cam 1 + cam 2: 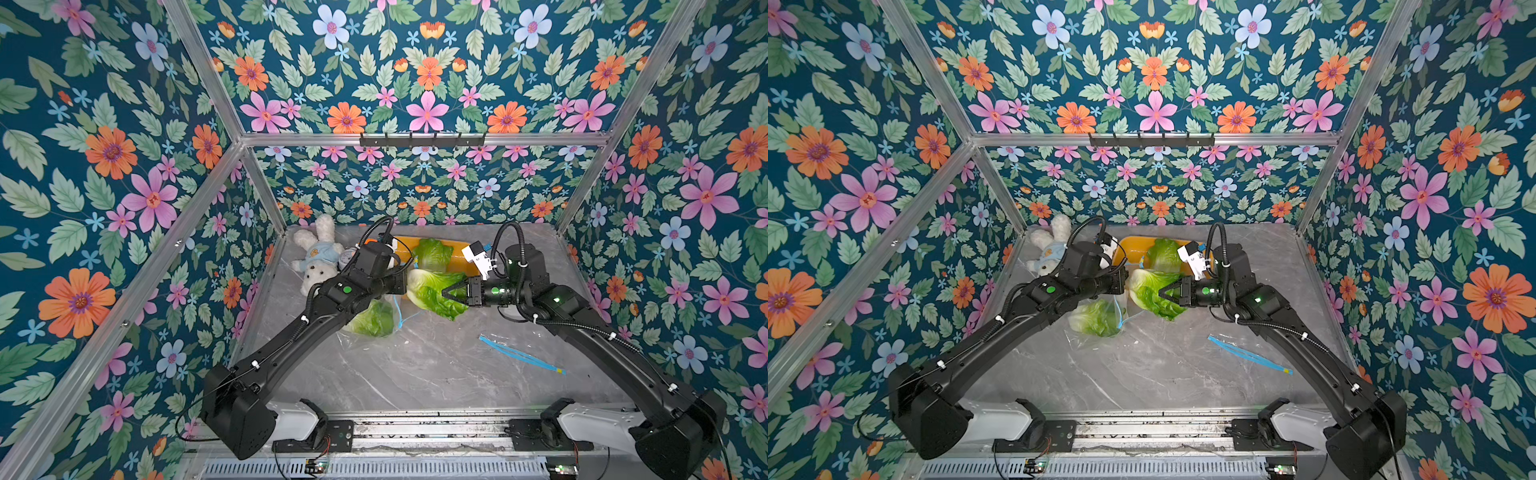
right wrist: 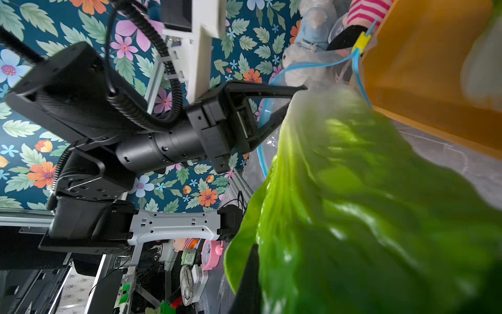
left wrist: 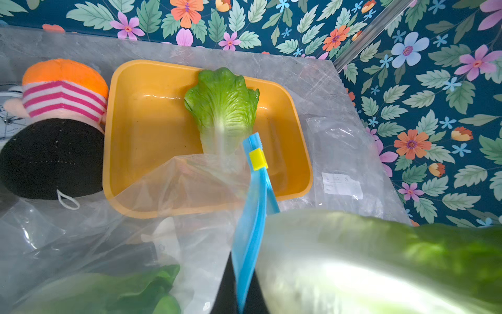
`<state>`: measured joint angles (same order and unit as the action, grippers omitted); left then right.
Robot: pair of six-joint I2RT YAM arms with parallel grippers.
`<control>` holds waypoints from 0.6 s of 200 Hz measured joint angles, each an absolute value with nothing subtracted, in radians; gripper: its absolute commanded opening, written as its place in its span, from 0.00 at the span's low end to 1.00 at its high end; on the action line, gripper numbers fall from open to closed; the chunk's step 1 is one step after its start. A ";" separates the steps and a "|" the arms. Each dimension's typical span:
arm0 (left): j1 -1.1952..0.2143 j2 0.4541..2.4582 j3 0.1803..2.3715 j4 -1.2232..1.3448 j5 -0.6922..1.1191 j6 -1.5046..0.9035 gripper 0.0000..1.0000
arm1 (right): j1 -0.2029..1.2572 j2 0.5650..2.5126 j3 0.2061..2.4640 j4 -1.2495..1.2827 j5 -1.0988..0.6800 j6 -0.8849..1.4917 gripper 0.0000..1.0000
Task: Put the chinese cabbages into a zipper bag and zip it
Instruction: Place the Chinese cabbage in the zipper food storage bag.
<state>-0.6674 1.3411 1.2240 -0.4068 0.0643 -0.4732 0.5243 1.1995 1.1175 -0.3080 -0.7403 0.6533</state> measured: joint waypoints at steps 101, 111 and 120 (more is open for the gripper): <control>-0.701 1.328 1.248 -0.419 0.162 -0.443 0.00 | 0.514 1.260 1.164 -0.252 -0.754 0.745 0.00; -0.701 1.322 1.245 -0.419 0.174 -0.442 0.00 | 0.514 1.267 1.160 -0.229 -0.751 0.784 0.00; -0.700 1.317 1.245 -0.419 0.181 -0.442 0.00 | 0.515 1.279 1.160 -0.212 -0.753 0.796 0.00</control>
<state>-0.7002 1.3170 1.2446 -0.4191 0.1810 -0.4419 0.5148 1.2785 1.1603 -0.2123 -0.7532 0.7956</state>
